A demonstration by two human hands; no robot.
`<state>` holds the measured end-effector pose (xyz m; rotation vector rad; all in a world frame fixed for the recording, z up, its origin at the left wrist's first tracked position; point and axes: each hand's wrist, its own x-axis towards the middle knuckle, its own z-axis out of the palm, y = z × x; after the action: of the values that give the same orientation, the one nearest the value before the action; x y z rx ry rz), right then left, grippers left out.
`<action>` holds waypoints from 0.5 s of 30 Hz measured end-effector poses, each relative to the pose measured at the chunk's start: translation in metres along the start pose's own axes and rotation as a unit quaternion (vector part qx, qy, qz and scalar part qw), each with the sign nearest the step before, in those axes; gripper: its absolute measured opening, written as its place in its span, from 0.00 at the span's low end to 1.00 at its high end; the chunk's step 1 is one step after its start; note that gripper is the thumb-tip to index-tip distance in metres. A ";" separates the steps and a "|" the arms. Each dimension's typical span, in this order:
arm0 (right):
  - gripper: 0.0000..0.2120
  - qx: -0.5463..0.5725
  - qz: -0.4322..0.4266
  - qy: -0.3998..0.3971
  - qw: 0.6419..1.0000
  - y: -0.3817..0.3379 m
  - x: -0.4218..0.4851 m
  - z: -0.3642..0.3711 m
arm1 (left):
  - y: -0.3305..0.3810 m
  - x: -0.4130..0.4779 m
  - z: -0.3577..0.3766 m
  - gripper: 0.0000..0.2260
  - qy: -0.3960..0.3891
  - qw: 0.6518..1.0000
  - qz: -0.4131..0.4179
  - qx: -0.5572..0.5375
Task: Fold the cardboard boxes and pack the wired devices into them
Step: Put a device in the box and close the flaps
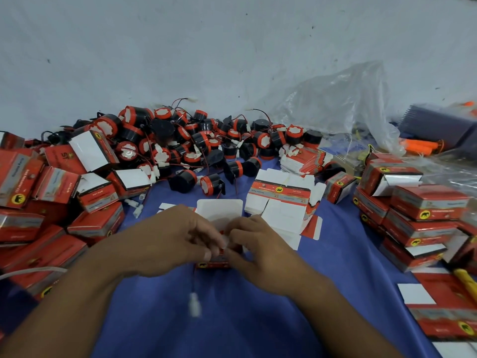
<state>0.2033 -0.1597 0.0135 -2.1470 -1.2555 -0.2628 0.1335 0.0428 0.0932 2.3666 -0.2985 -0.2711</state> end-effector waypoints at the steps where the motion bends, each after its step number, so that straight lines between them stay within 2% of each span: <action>1: 0.08 0.000 0.001 -0.002 1.000 0.000 0.000 0.000 | 0.001 0.001 0.002 0.15 -0.004 0.999 0.003 0.035; 4: 0.07 -0.004 0.002 0.001 1.000 0.000 -0.001 0.000 | 0.002 0.000 0.009 0.16 -0.050 0.983 0.006 0.174; 8: 0.07 -0.005 0.004 0.000 1.000 0.000 -0.001 0.001 | -0.002 -0.001 0.011 0.16 -0.033 0.943 -0.047 0.329; 12: 0.07 -0.012 0.011 -0.009 1.000 0.002 -0.002 0.002 | 0.002 -0.002 0.017 0.16 0.016 0.923 -0.088 0.374; 15: 0.07 -0.014 0.013 -0.014 1.000 0.003 -0.002 0.001 | 0.006 -0.005 0.014 0.12 0.039 0.907 -0.141 0.395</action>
<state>0.2042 -0.1614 0.0104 -2.1969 -1.2453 -0.2411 0.1239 0.0314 0.0876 3.2250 -0.0102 -0.2106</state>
